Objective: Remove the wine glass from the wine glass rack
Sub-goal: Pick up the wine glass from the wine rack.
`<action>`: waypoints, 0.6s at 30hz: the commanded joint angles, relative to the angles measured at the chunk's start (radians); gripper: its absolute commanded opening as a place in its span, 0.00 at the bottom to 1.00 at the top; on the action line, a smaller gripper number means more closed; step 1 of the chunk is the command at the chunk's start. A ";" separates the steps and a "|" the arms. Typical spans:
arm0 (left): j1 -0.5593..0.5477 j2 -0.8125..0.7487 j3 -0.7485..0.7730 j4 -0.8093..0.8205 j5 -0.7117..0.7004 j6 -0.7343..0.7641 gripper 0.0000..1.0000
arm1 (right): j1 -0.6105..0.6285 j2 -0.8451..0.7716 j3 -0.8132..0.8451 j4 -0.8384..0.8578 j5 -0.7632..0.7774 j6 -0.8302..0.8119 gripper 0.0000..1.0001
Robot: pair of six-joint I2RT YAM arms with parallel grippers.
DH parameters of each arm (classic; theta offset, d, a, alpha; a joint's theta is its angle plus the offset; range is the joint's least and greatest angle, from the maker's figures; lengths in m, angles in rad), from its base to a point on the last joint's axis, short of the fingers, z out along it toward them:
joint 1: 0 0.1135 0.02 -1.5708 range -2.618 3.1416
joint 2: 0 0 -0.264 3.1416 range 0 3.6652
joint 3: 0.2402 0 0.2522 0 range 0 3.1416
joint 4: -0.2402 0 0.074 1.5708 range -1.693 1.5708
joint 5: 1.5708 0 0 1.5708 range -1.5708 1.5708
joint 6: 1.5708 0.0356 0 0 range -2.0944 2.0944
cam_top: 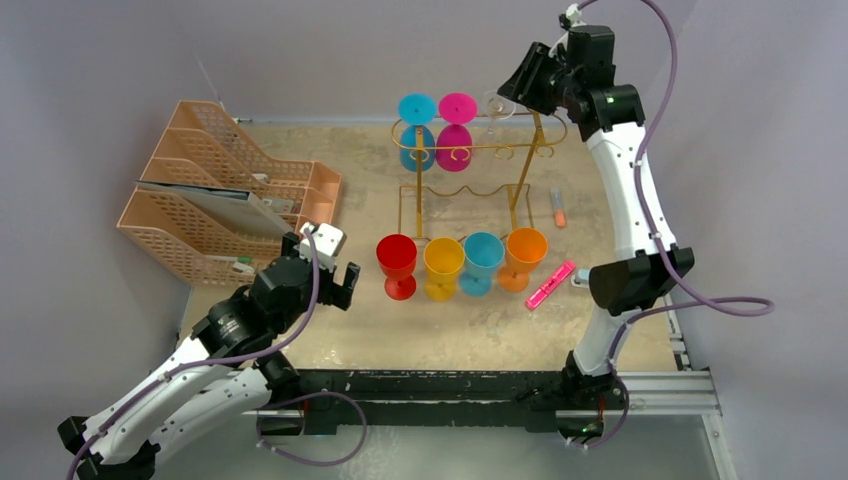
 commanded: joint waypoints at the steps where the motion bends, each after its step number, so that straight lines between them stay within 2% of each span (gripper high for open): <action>1: 0.004 0.001 0.038 0.007 0.001 0.005 0.95 | -0.007 0.013 0.043 -0.030 0.019 -0.021 0.48; 11: 0.004 0.005 0.042 0.002 0.002 0.009 0.95 | -0.008 0.049 0.063 -0.055 -0.093 -0.035 0.49; 18: 0.003 0.001 0.038 0.007 0.007 0.013 0.95 | -0.009 0.073 0.117 -0.131 -0.089 -0.068 0.41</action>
